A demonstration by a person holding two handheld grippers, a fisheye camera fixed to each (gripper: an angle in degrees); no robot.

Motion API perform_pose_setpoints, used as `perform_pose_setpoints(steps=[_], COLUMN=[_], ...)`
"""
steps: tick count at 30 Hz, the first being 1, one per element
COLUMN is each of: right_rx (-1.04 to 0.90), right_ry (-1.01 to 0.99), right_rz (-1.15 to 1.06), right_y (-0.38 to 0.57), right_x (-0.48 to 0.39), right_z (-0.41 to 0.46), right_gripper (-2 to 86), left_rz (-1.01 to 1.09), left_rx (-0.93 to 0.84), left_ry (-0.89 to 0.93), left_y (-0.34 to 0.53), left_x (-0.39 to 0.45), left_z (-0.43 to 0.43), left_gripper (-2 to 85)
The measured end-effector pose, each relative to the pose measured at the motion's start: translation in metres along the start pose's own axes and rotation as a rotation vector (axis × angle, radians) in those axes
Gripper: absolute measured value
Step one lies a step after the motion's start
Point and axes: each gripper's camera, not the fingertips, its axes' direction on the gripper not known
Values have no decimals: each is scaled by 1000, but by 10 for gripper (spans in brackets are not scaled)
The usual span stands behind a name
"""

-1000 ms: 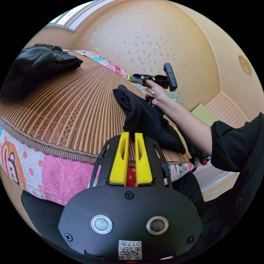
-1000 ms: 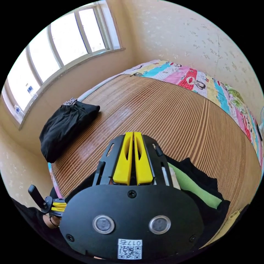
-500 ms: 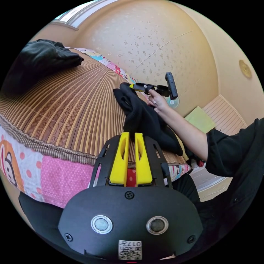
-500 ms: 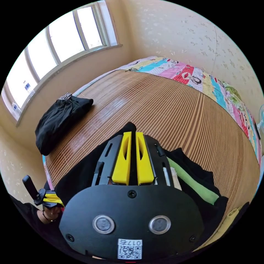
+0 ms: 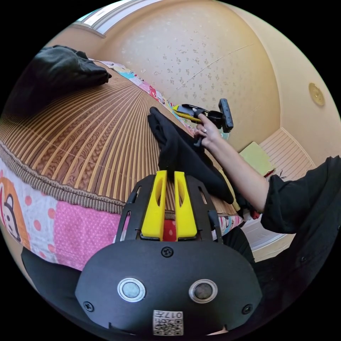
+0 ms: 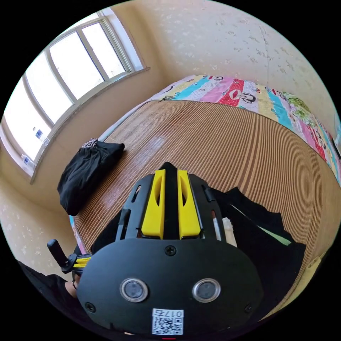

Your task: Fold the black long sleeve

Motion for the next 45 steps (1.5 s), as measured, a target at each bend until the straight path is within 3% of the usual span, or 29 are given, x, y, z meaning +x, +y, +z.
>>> perform_pose_setpoints(steps=[5, 10, 16, 20, 28, 30, 32, 34, 35, 41, 45], right_rx=[-73, -80, 51, -155, 211, 230, 102, -195, -228, -51, 59], right_ry=[211, 30, 233, 256, 382, 382, 398, 391, 364, 225, 280], right_rz=[161, 282, 84, 86, 69, 74, 93, 140, 156, 251, 294], right_y=[56, 75, 33, 24, 10, -10, -39, -63, -65, -77, -40], right_x=[95, 155, 71, 66, 18, 18, 29, 59, 66, 54, 34], right_z=[-36, -42, -36, 37, -12, -14, 12, 82, 93, 17, -64], right_gripper=[74, 73, 99, 82, 34, 32, 31, 32, 32, 39, 44], left_rz=[-30, -31, -28, -27, -42, -41, -40, -39, -37, -43, -53], left_rx=[10, 18, 23, 26, 34, 37, 40, 44, 46, 42, 31], left_ry=[32, 23, 27, 32, 61, 60, 59, 56, 54, 58, 63], left_y=[2, 4, 4, 5, 8, 9, 10, 11, 11, 12, 10], left_x=[-7, -7, -9, -11, -18, -18, -18, -18, -18, -22, -25], left_z=[-4, -4, -2, 1, 5, 6, 8, 10, 11, 17, 20], left_gripper=[48, 46, 43, 41, 40, 40, 40, 40, 40, 40, 40])
